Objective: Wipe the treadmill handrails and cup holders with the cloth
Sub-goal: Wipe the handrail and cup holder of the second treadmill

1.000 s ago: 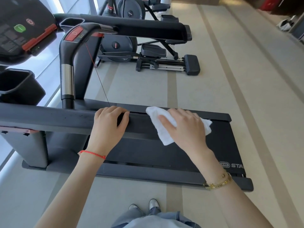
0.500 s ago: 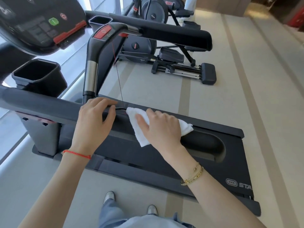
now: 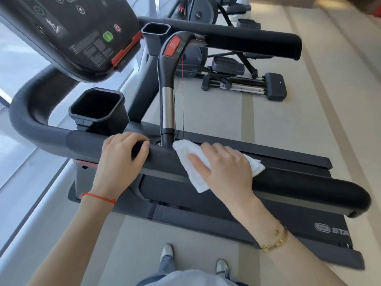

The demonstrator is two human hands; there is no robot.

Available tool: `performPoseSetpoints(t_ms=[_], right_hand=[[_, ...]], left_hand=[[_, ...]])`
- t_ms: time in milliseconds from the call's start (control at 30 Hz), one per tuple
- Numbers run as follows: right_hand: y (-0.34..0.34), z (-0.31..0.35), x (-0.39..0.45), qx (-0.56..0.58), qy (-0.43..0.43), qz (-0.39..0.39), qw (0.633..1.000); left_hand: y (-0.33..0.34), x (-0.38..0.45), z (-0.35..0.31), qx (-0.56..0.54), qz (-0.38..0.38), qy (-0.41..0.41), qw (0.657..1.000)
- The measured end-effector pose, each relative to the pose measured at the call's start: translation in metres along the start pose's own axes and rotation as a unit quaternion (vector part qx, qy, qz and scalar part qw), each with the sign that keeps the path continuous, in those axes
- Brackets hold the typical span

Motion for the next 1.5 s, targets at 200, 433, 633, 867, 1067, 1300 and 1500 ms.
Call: performPoseSetpoints(t_ms=[200,433,633,867,1067,1300,1500], right_hand=[[0.010,0.026,0.016,-0.033,0.086,-0.022,0.996],[0.025,0.052,0.014,-0.019,0.046,-0.025,0.998],[0.022,0.053,0.015,-0.047,0.123,-0.060,0.990],[0.029,0.067,0.012,-0.027,0.058,-0.053,0.997],[0.015,0.037,0.014,-0.069,0.150,-0.068,0.984],[0.025,0.059,-0.004,-0.043,0.055,-0.104,0.992],[0.012,0.033,-0.016,-0.036,0.032,-0.148,0.988]], left_hand=[[0.000,0.006,0.008,-0.036,0.027,0.039,0.998],[0.002,0.019,0.016,-0.069,0.048,0.043,0.996],[0.003,0.017,0.016,-0.051,0.032,0.053,0.997],[-0.002,0.017,0.015,-0.043,0.011,0.065,0.997],[0.000,0.017,0.014,-0.042,0.017,0.058,0.997],[0.004,0.016,0.012,-0.051,0.040,0.060,0.996],[0.014,0.008,-0.027,-0.107,0.055,0.092,0.988]])
Point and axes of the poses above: each hand's wrist, its own x-axis towards the middle knuckle, its own y-axis out of the palm, z = x × y, the point moved 7 cm from there along x, towards the middle knuckle, and after that the axes turned 8 degrees about x, right-handed, at the moved point
